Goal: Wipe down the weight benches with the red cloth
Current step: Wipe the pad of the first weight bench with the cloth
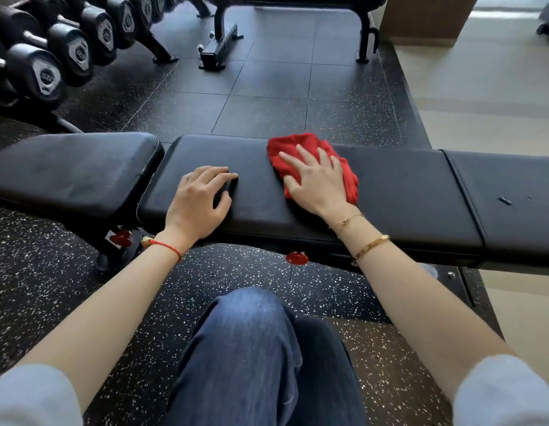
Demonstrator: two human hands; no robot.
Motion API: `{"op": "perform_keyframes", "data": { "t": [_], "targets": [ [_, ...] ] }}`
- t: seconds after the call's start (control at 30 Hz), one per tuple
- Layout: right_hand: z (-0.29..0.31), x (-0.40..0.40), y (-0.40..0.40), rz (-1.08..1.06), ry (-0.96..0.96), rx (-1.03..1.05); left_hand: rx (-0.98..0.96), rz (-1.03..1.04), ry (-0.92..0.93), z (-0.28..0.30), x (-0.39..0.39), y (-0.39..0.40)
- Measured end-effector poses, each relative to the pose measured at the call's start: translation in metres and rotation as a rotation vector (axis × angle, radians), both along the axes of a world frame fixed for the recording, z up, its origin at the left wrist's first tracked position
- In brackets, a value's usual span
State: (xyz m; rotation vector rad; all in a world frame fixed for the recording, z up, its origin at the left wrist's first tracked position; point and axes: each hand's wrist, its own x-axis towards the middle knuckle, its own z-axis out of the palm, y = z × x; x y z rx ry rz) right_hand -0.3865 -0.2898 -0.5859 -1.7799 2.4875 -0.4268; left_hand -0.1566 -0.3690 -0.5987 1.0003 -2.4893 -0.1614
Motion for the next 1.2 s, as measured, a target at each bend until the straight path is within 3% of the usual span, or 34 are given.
{"op": "perform_keyframes", "data": {
  "t": [0.2, 0.33, 0.5, 0.8, 0.93, 1.1, 1.2],
  "targets": [
    [-0.005, -0.011, 0.050, 0.075, -0.009, -0.100, 0.002, 0.027, 0.014, 0.002, -0.004, 0.007],
    [-0.003, -0.048, 0.044, -0.024, 0.013, -0.063, 0.043, 0.065, 0.135, 0.005, -0.020, 0.012],
    [0.000, -0.044, 0.002, -0.170, 0.030, 0.005, 0.104, 0.110, 0.132, 0.004, -0.060, 0.018],
    [-0.004, -0.020, 0.067, 0.083, 0.005, -0.064, 0.045, 0.142, 0.132, -0.006, -0.066, 0.017],
    [-0.005, -0.062, 0.074, -0.053, 0.021, -0.059, 0.040, 0.135, 0.129, -0.009, -0.066, 0.018],
    [0.000, -0.092, 0.022, -0.359, -0.005, -0.002, 0.030, 0.141, 0.119, -0.009, -0.068, 0.021],
    [0.002, -0.060, 0.000, -0.246, -0.006, 0.012, 0.031, 0.147, 0.113, -0.008, -0.068, 0.021]
  ]
}}
